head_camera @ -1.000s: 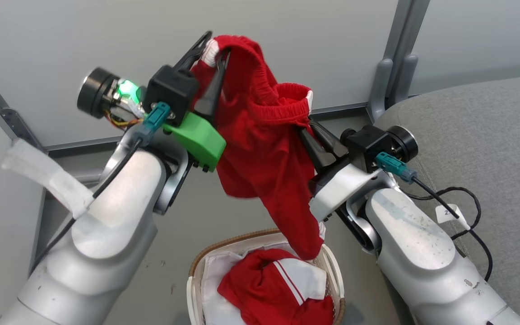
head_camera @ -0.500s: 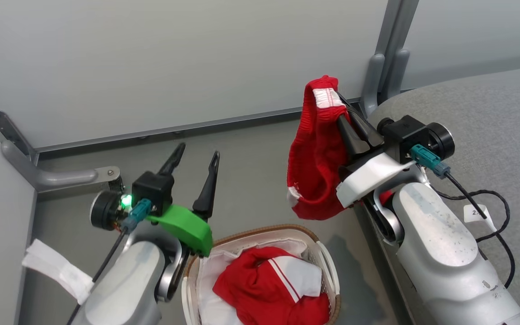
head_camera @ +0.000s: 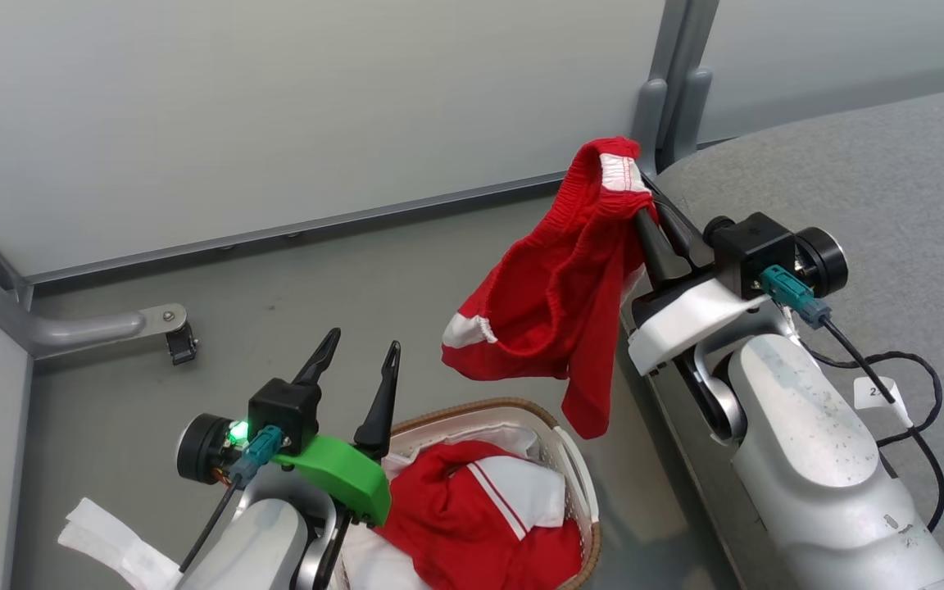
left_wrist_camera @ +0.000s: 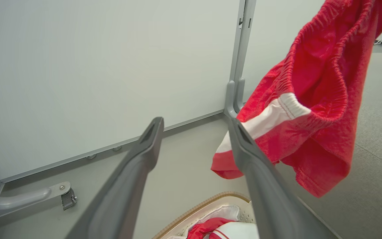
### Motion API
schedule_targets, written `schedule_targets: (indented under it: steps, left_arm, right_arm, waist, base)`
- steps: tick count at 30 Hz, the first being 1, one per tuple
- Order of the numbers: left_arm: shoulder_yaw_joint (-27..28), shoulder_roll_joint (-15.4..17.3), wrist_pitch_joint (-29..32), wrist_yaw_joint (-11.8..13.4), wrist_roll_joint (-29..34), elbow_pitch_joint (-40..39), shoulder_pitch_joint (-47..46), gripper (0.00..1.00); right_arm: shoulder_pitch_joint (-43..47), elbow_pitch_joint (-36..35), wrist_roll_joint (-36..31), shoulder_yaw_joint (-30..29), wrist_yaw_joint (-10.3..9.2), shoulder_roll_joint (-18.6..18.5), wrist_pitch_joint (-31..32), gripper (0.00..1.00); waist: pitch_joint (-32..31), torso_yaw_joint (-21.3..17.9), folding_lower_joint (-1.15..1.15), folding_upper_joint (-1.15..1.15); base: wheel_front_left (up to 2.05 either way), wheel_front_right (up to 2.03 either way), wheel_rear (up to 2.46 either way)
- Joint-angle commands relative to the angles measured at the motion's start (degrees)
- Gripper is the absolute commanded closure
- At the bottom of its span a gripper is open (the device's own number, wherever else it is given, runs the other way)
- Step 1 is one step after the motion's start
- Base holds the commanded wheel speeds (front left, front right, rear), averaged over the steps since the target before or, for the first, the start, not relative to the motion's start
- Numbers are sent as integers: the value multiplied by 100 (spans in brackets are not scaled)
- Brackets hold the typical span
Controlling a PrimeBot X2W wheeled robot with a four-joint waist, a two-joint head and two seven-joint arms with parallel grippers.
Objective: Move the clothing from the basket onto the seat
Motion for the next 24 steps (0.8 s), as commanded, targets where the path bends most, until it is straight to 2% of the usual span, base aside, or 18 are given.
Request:
schedule_targets:
  steps: [1,5,16,24]
  left_arm:
    - [56,-27,-30,-35,83,-78,96,0]
    - [152,-93,-28,-77,221,-266,186,0]
    - [143,-301,-24,-321,737,-507,116,0]
    - [87,-331,-23,-443,970,-417,-50,0]
  right_arm:
    - [-22,-23,-60,-38,-6,-20,-12,100]
    - [-122,-81,-178,-129,-6,-66,-12,100]
    - [-164,-270,-319,-565,-7,-417,-13,100]
    - [-72,-409,-348,-900,-7,-460,-13,100]
  waist:
    - [57,-145,0,0]
    - [148,-457,0,0]
    - [551,-1616,0,0]
    - [889,-2177,0,0]
  base:
    - [0,0,0]
    - [0,0,0]
    - [0,0,0]
    - [0,0,0]
